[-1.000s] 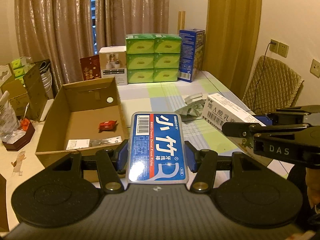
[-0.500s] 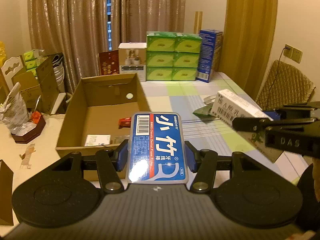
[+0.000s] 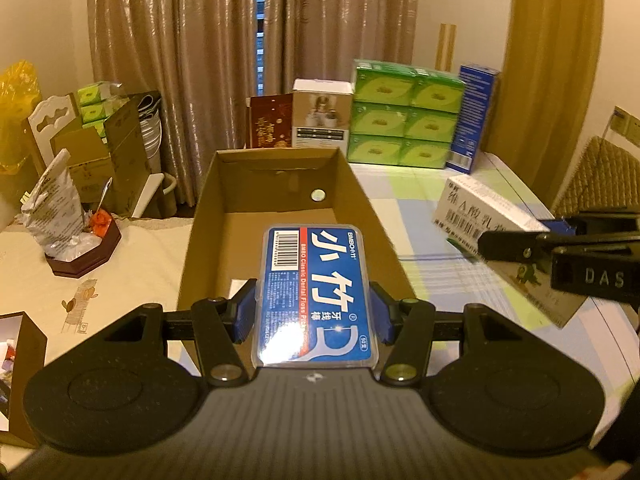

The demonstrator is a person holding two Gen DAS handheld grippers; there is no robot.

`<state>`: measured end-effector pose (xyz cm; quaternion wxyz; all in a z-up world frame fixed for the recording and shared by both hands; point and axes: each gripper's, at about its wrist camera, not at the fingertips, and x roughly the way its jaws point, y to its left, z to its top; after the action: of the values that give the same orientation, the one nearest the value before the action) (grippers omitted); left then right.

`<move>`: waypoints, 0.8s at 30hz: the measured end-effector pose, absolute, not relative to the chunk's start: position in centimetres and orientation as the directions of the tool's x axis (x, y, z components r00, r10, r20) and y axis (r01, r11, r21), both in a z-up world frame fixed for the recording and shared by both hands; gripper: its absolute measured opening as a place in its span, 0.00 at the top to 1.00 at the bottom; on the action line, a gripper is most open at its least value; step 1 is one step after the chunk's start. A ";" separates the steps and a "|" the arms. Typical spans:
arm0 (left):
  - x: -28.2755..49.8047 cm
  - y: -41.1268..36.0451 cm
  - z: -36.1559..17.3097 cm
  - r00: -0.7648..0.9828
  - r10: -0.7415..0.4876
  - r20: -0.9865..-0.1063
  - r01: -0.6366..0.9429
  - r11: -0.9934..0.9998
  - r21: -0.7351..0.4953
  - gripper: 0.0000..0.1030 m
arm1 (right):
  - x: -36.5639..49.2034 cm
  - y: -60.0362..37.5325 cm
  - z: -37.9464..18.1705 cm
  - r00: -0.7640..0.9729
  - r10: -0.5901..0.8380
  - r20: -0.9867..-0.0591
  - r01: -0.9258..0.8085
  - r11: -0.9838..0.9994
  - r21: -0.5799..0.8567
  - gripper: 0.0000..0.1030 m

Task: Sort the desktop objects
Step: 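Lower both boxes into the cardboard box and open both tools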

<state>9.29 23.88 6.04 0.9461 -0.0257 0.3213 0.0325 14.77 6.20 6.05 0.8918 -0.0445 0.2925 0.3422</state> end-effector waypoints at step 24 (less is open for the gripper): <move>18.6 28.6 1.8 0.744 0.054 -0.666 -0.085 0.996 -0.014 0.50 | 24.0 12.8 2.0 0.535 0.595 -0.599 -0.634 0.752 0.181 0.77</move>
<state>18.61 28.64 1.78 0.9336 -0.0217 0.3557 0.0374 23.98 12.75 2.01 0.8757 -0.0292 0.3303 0.3510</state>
